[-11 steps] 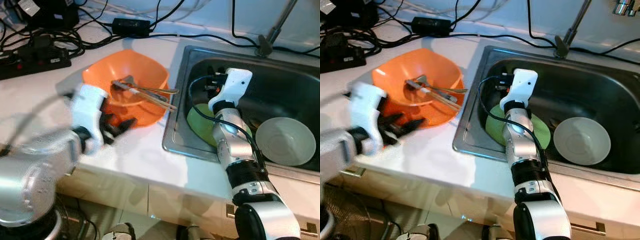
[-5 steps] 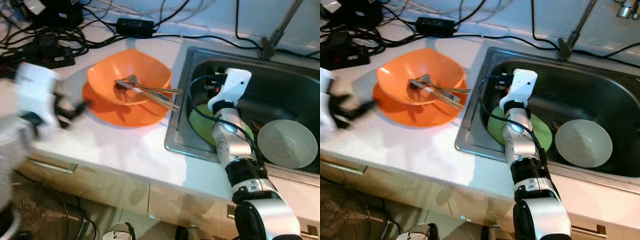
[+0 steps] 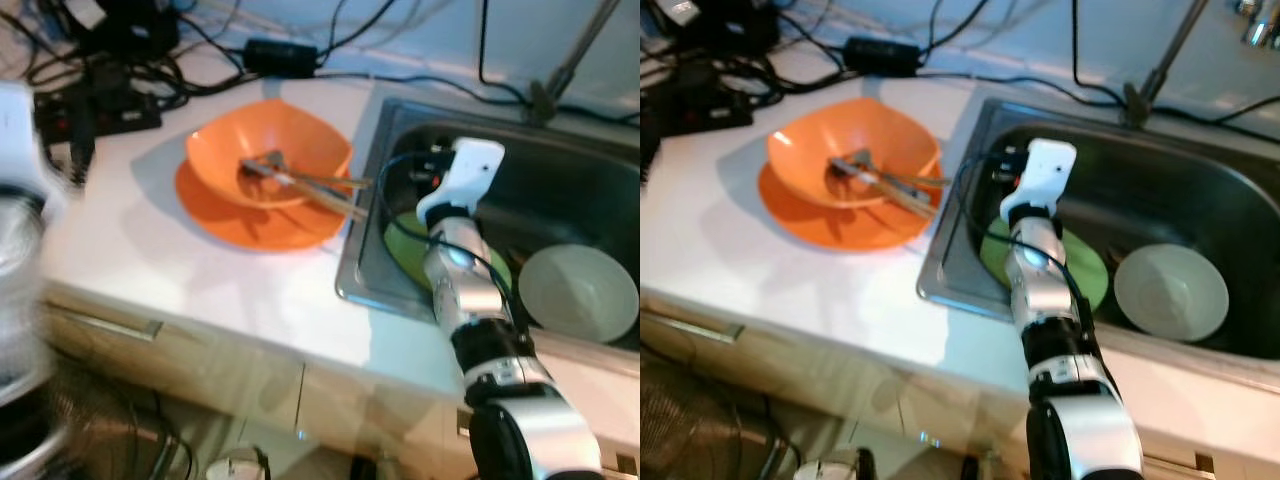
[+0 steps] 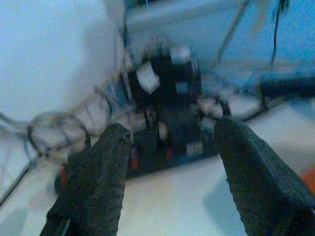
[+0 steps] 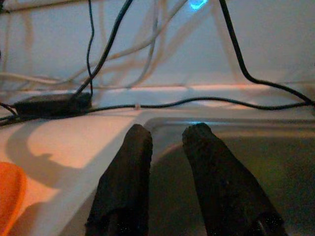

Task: Kitchen organization

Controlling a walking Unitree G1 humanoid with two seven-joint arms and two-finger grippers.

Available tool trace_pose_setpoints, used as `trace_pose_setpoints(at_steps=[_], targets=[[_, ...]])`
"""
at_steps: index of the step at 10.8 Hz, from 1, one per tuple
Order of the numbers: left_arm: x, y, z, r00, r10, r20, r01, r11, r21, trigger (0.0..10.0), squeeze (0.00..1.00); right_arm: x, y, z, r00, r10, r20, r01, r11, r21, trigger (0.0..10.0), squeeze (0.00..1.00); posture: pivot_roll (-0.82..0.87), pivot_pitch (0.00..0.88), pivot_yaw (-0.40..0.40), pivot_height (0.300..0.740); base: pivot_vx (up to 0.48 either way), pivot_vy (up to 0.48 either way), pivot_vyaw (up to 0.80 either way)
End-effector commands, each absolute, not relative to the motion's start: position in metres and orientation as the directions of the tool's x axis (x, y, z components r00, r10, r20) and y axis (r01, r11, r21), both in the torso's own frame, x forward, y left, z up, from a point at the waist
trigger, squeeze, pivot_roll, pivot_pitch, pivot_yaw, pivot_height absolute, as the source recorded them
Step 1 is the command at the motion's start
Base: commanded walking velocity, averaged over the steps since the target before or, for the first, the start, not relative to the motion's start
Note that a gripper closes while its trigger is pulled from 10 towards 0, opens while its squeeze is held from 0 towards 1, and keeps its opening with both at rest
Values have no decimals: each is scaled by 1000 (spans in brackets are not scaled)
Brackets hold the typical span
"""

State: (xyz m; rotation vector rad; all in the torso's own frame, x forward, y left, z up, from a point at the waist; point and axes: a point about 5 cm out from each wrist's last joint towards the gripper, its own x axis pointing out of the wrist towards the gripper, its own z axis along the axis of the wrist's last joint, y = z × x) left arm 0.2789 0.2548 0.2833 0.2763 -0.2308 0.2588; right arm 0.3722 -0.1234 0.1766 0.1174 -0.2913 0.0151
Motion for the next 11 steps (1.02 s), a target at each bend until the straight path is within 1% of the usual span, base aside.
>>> trace_pose_setpoints(at_steps=[1,2,3,4,5,6,7,9,11], targets=[[290,239,289,908,204,366,-305,921,243,10000,0,373,-130,182,949,-28,314,-9,993,114,10000,0,164,65,-37,740,0,0,0],[295,233,290,894,196,404,-302,928,219,10000,0,373,-132,184,946,-32,323,-4,994,112,10000,0,151,59,-31,740,0,0,0],[307,213,286,886,110,451,-240,940,243,10000,0,370,-138,188,936,-52,349,14,994,111,10000,0,128,44,-26,740,0,0,0],[321,189,277,879,9,476,-143,959,246,10000,0,369,-143,187,932,-65,357,26,993,112,10000,0,105,12,-36,740,0,0,0],[331,163,274,853,-67,517,-70,968,241,10000,0,370,-146,195,924,-54,379,20,995,93,10000,0,87,0,-56,740,0,0,0],[338,142,270,839,-114,533,-18,972,236,10000,0,372,-149,204,914,-58,403,27,996,83,10000,0,73,0,-61,740,0,0,0],[341,133,265,838,-120,532,1,976,218,10000,0,372,-150,211,902,-61,427,27,996,85,10000,0,58,0,-59,740,0,0,0],[341,113,256,811,-162,562,52,977,207,10000,0,363,-148,218,880,-55,471,17,996,85,10000,0,28,0,-55,740,0,0,0],[341,112,257,793,-163,588,43,976,213,10000,0,361,-148,217,881,-50,470,15,997,77,10000,0,19,0,-56,740,0,0,0]])
